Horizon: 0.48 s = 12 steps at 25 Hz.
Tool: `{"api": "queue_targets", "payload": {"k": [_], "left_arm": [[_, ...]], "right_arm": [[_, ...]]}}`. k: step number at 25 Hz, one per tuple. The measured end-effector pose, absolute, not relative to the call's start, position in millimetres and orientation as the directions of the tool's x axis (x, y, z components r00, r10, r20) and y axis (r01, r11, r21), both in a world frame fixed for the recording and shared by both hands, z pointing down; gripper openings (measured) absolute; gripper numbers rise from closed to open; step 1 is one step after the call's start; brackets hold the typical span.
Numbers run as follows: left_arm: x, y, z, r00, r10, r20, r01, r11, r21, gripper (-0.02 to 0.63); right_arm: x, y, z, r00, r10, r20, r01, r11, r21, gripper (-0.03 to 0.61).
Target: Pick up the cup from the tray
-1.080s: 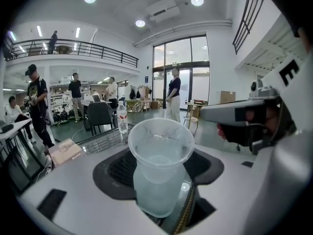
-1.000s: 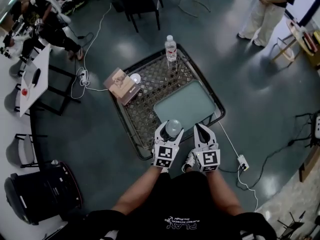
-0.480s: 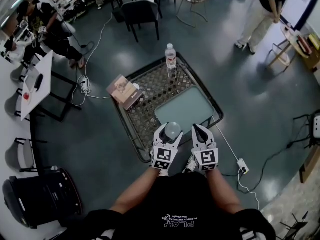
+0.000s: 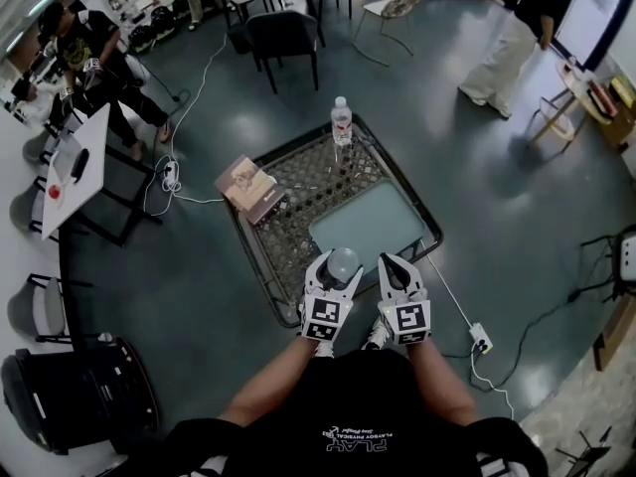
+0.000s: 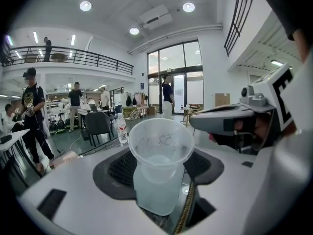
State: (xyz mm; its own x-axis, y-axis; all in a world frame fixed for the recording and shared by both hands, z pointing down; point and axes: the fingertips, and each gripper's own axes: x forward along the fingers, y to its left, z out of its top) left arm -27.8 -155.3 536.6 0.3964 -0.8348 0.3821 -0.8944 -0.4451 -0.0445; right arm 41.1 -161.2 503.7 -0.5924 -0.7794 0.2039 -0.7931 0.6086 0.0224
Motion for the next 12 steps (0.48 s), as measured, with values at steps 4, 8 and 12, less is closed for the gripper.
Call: {"api": "queue_targets", "payload": {"k": [4, 8, 12], "left_arm": [[-28.6, -154.3, 537.1, 0.395, -0.835, 0.384, -0.895, -0.444, -0.042, 0.297], [-32.0, -155.5, 537.0, 0.390, -0.838, 0.382, -0.898, -0.438, -0.042, 0.298], [-31.8, -155.5, 536.8, 0.395, -0.839, 0.374, -0.896, -0.442, -0.044, 0.297]], "right_arm": [[42.8, -159.6, 503.5, -0.588, -0.781, 0.211, -0.796, 0.605, 0.020, -0.003], [41.1, -160.3, 504.2, -0.589, -0.780, 0.213, -0.796, 0.606, 0.020, -0.004], [41.6, -159.4, 504.1, -0.585, -0.783, 0.213, -0.800, 0.600, 0.012, -0.003]]}}
